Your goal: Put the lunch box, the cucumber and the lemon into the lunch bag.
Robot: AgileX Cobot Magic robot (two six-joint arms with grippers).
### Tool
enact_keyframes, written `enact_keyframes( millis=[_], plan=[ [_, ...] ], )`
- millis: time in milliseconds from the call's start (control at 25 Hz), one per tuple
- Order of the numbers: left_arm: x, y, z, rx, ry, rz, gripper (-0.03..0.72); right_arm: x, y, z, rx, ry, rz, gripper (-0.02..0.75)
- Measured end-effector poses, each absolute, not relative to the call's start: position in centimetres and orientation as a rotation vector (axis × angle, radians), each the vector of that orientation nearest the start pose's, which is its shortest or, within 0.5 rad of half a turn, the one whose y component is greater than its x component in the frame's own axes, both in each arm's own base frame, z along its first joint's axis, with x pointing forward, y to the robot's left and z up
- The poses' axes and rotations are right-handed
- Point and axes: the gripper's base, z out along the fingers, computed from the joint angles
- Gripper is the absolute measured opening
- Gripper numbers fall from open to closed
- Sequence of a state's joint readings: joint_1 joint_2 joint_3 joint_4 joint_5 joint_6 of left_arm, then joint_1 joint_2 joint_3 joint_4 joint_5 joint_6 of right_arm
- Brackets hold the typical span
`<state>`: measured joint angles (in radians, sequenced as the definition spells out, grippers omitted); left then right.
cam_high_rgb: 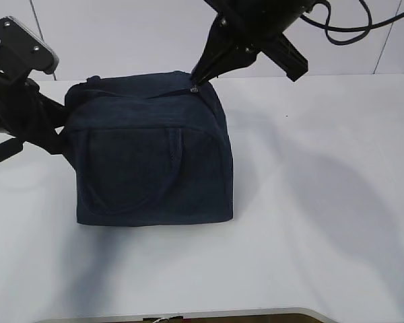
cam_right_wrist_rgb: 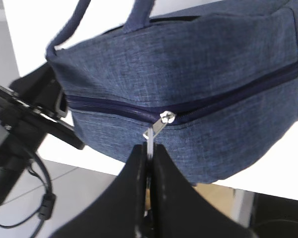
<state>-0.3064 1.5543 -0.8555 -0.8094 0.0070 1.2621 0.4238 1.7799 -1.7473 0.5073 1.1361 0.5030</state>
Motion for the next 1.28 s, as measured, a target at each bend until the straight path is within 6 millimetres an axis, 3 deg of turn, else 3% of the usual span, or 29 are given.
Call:
enact_keyframes(
  millis=[120,280,400,760,960,1160,1280],
  plan=[
    [30.7,-9.9,23.2,0.854,2.018,0.069,0.133,33.7,19.4,35.6,0.236,2.776,0.929,0.005],
    [29.6,-9.5,24.9,0.915,1.991,0.041,0.328,33.7,19.4,35.6,0.230,2.777,0.921,0.005],
    [28.6,-9.2,26.0,0.966,1.972,0.019,0.406,33.7,19.4,35.5,0.224,2.779,0.916,0.005],
    [25.1,-9.4,29.1,1.188,1.849,-0.042,0.432,33.8,19.4,35.3,0.212,2.783,0.909,0.005],
    [22.8,-10.3,30.4,1.322,1.737,-0.194,0.432,34.0,19.5,34.9,0.213,2.793,0.904,0.005],
    [22.5,-11.2,31.0,1.375,1.592,-0.253,0.432,34.0,19.6,34.9,0.209,2.792,0.909,0.005],
    [22.9,-11.6,30.3,1.438,1.551,-0.268,0.432,34.0,19.6,34.9,0.211,2.791,0.915,0.005]
  ],
)
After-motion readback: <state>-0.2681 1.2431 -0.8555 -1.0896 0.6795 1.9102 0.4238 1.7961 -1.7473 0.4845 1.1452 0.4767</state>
